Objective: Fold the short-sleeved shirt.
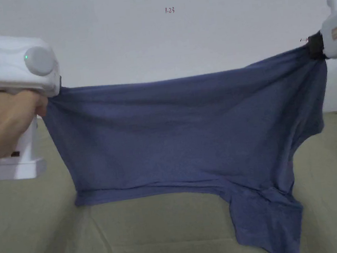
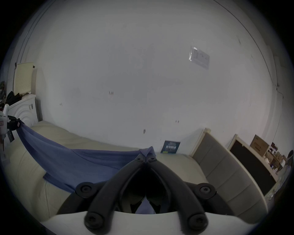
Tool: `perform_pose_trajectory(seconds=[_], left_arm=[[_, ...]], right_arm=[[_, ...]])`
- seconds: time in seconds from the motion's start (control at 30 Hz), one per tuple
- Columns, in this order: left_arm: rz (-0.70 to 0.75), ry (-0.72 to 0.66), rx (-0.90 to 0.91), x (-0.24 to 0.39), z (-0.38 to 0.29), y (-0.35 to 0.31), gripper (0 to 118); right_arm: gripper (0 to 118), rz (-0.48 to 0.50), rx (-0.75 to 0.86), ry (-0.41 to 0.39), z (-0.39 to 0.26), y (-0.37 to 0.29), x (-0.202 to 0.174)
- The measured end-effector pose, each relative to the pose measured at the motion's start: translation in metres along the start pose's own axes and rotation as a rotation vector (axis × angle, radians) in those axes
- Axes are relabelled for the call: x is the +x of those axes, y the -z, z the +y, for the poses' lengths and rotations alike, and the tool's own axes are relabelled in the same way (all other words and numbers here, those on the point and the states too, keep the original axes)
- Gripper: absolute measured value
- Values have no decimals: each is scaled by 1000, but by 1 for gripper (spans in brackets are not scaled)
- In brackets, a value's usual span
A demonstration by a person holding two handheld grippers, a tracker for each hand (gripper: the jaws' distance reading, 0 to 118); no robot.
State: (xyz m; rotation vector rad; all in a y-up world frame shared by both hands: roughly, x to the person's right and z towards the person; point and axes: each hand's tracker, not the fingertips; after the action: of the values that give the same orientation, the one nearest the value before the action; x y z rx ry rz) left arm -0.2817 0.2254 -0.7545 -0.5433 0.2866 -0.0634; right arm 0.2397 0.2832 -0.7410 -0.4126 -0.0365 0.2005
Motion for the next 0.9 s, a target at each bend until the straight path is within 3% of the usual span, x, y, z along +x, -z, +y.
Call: perform_pose_trajectory(seconds=[0.03, 0.17, 0.23, 0.37, 0.5, 0.63, 0.9], left_arm=[[-16, 5, -14, -1, -12, -4, 1], [-23, 41, -47, -9, -58, -36, 1], [-35, 34, -59, -16, -79, -55, 1], [-64, 67, -105, -27, -135, -102, 1], [-82, 70, -172, -39, -196, -142, 1], [-91, 81, -215, -55, -245, -176, 1], [-100, 27, -287, -83, -330, -221, 1]], right_arm=[[1, 13, -27, -21, -14, -7, -1], [1, 44, -65, 39, -72, -50, 3], [1, 53, -63, 26, -97, -74, 6], [1, 106, -118, 139, -161, -131, 3], [1, 111, -199, 138, -237, -175, -7], [1, 134, -260, 211, -294, -216, -10], [1, 162, -321, 229, -361, -279, -19]])
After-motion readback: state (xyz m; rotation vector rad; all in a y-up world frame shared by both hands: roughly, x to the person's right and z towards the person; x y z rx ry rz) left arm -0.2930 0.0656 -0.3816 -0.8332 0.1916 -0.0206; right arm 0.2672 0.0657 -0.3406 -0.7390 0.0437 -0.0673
